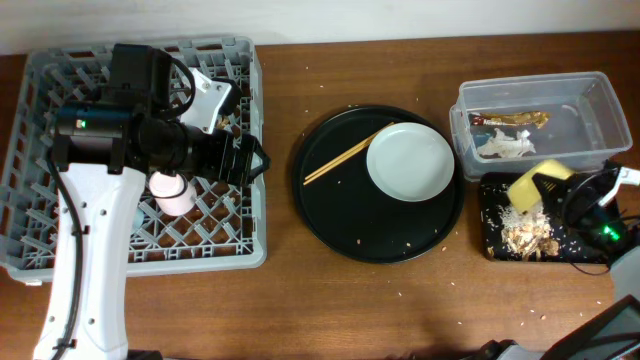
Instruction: Sort waste into correct bins and load items into the dishwasher rack
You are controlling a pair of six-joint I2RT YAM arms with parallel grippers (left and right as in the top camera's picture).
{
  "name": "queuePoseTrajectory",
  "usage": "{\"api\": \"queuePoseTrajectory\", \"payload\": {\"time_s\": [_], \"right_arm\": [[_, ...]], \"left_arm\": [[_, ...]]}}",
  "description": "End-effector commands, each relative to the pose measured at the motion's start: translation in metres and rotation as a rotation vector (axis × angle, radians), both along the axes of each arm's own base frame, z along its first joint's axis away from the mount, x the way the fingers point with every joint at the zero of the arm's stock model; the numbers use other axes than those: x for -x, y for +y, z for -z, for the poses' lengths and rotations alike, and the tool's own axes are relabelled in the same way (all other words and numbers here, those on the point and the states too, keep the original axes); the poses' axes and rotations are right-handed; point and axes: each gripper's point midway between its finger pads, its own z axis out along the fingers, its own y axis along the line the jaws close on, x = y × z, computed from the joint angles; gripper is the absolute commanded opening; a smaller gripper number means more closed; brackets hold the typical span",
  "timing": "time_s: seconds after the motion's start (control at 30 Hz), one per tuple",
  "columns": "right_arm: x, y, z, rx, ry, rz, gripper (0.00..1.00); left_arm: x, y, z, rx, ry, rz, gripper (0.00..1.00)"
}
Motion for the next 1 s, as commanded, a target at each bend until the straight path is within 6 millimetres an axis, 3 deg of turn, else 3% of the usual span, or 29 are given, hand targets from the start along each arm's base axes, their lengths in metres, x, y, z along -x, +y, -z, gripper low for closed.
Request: {"api": "queuePoseTrajectory", "payload": {"time_s": [0.0, 0.03, 0.07, 0.1, 0.13, 0.17, 0.2, 0.27, 0.3, 0.37, 0.4, 0.43, 0.5, 0.57, 0.63, 0.67, 0.7, 0.73, 0.8, 0.83, 0.87, 0.9, 0.93, 0.97], "right_arm": [[0.006, 0.006, -0.02, -0.099, -0.081, -0.059, 0.04], [0.0, -0.002, -0.008, 0.015, -0.068, -0.019, 0.04], [0.002, -0.001, -0.007, -0.135, 0.033, 0.004, 0.04], [0.005, 0.012, -0.022, -0.05, -0.128, -0.09, 0.04], [-0.002, -0.008, 0.021, -0.065, 0.162, 0.083, 0.04], [0.003, 0.016, -0.014, -0.062, -0.076, -0.083, 0.04], [-0.001, 0.015, -0.002, -0.067, 0.006, -0.051, 0.04], [0.002, 0.024, -0.016, -0.095, -0.05, -0.101, 0.04], [-0.001, 0.047, -0.02, -0.074, -0.033, -0.154, 0.04], [-0.009, 0.091, 0.003, 0.119, 0.137, -0.187, 0.04], [-0.009, 0.137, 0.022, 0.363, 0.276, -0.254, 0.04], [-0.002, 0.196, 0.034, 0.643, 0.318, -0.383, 0.04], [0.01, 0.255, 0.052, 0.964, 0.26, -0.484, 0.04], [0.018, 0.3, 0.092, 1.227, 0.201, -0.571, 0.04], [0.019, 0.312, 0.124, 1.299, 0.23, -0.626, 0.04], [0.016, 0.313, 0.12, 1.304, 0.239, -0.631, 0.16], [0.016, 0.314, 0.112, 1.325, 0.222, -0.663, 0.61], [0.015, 0.314, 0.098, 1.328, 0.228, -0.665, 0.73], [0.011, 0.335, 0.035, 1.199, 0.175, -0.698, 0.73], [0.002, 0.337, 0.006, 1.142, 0.18, -0.639, 0.73], [-0.019, 0.328, -0.03, 1.062, 0.194, -0.519, 0.66], [-0.043, 0.296, -0.041, 0.96, 0.292, -0.351, 0.51], [-0.047, 0.25, -0.031, 0.862, 0.48, -0.204, 0.5], [-0.045, 0.238, -0.028, 0.816, 0.535, -0.186, 0.51]], "left_arm": [[-0.001, 0.0, 0.003, -0.004, 0.003, 0.009, 0.99], [-0.001, 0.0, 0.003, -0.004, 0.003, 0.009, 0.99], [-0.002, 0.0, 0.003, -0.004, -0.002, 0.009, 0.99], [-0.002, 0.0, 0.003, -0.004, -0.003, 0.009, 0.99], [-0.004, -0.001, 0.002, -0.002, -0.009, 0.009, 0.99], [-0.003, 0.0, 0.002, -0.003, -0.007, 0.009, 0.99], [-0.003, 0.0, 0.003, -0.003, -0.004, 0.009, 0.99], [0.002, 0.0, 0.004, -0.005, 0.017, 0.009, 0.99], [0.003, 0.0, 0.005, -0.006, 0.025, 0.009, 0.99], [0.003, 0.0, 0.005, -0.005, 0.025, 0.008, 0.99], [0.003, 0.001, 0.005, -0.005, 0.026, 0.007, 0.99], [0.003, 0.001, 0.005, -0.006, 0.025, 0.007, 0.99], [0.002, 0.0, 0.004, -0.005, 0.018, 0.007, 0.99], [-0.001, 0.0, 0.003, 0.001, 0.013, -0.005, 0.99], [-0.001, 0.0, 0.003, 0.004, 0.017, -0.015, 0.99], [-0.001, 0.0, 0.003, 0.004, 0.017, -0.014, 0.99], [-0.001, 0.0, 0.003, 0.005, 0.016, -0.014, 0.99], [-0.001, 0.0, 0.003, 0.004, 0.016, -0.014, 0.99], [-0.001, 0.0, 0.003, 0.004, 0.016, -0.014, 0.99], [-0.001, 0.0, 0.003, 0.004, 0.016, -0.014, 0.99], [-0.002, 0.0, 0.003, 0.005, 0.011, -0.014, 0.99], [-0.009, -0.003, 0.0, 0.008, -0.021, -0.008, 0.99], [-0.015, -0.012, 0.001, 0.001, -0.056, 0.018, 0.99], [-0.023, -0.019, 0.008, -0.037, -0.085, 0.032, 0.99]]}}
